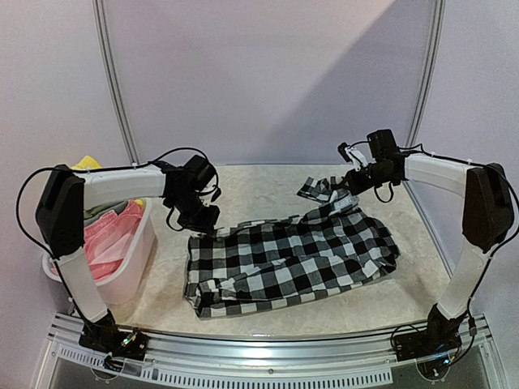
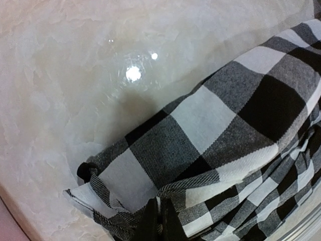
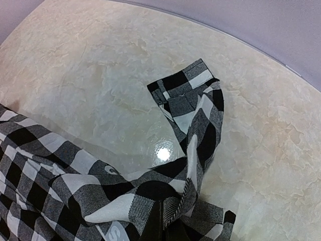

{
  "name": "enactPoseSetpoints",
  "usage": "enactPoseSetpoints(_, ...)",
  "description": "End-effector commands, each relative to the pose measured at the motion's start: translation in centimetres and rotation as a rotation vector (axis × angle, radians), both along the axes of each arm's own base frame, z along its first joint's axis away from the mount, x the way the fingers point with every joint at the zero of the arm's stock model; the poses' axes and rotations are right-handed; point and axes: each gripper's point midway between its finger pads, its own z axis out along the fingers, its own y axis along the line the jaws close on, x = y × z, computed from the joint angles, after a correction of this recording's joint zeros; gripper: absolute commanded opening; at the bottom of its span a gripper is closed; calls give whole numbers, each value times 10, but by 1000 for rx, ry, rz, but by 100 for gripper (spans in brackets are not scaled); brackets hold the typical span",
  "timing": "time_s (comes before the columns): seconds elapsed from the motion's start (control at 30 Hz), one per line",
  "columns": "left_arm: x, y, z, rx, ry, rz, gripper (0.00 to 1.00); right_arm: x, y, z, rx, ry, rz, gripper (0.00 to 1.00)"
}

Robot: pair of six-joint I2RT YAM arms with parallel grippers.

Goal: Fold and stack the mixed laundry pile
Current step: Fold the 1/3-folded shirt at the center of the board.

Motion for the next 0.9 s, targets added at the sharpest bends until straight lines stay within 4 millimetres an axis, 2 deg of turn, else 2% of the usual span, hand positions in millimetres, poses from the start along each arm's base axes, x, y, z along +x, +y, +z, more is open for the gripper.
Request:
enactPoseSetpoints(0.0,-4,2,11,10,-52,-16,0,-7,-1,8,-5,-32,12,0)
enactPoseSetpoints(0.2,-16,6,8,25,-46,-26,0,-16,-7,-2,-27,-12,4,0)
enactPoseSetpoints(0.4,-31,-1,-2,25,-25,-58,0,-24,-11,-12,-26,13,-19,0)
enactPoseSetpoints(0.7,-50,-4,-32,61,20,-72,0,-41,-15,-51,-9,124,-59,0)
enactPoseSetpoints(0.87,-56,-2,-37,71,34,-75,2,-52,-17,-72,-14,190,-74,1)
